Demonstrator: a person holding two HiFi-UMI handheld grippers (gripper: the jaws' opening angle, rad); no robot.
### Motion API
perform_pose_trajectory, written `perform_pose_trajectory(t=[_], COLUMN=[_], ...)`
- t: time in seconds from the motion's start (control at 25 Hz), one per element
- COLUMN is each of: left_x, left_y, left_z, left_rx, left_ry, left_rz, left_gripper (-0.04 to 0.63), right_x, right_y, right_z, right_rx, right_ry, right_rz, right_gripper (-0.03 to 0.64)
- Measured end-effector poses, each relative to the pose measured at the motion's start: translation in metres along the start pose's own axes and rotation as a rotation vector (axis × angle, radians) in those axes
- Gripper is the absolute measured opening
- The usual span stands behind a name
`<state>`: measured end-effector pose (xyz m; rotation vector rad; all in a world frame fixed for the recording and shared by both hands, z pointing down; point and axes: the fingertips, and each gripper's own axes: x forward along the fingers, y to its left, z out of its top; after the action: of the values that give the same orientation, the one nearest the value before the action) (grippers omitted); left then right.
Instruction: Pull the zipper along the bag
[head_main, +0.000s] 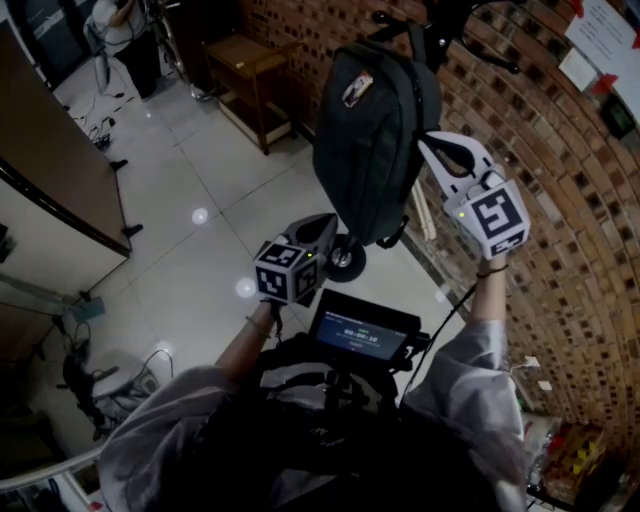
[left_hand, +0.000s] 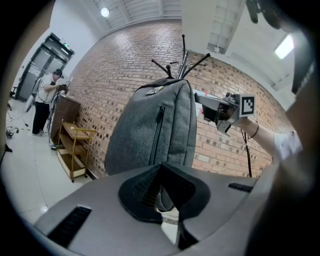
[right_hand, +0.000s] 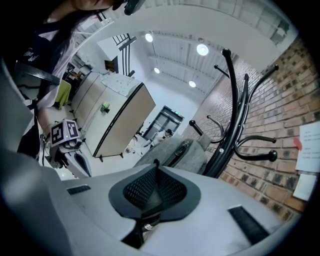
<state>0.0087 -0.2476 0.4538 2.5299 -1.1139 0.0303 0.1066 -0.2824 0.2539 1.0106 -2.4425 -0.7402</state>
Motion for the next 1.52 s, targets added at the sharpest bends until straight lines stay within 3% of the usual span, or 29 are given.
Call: perform_pose_trajectory(t=[1.52], left_x=[0.003], left_y=[0.001], left_z=[0.0], left_rx=[-0.029], left_ry=[-0.012], left_rz=[-0.002], left_gripper=[0.002], right_x=[0.018], right_y=[-0.05], right_z=[0.045], right_rx=[-0.105], right_ry=[0.0], right_rz=[0.005], right_gripper=[0.018])
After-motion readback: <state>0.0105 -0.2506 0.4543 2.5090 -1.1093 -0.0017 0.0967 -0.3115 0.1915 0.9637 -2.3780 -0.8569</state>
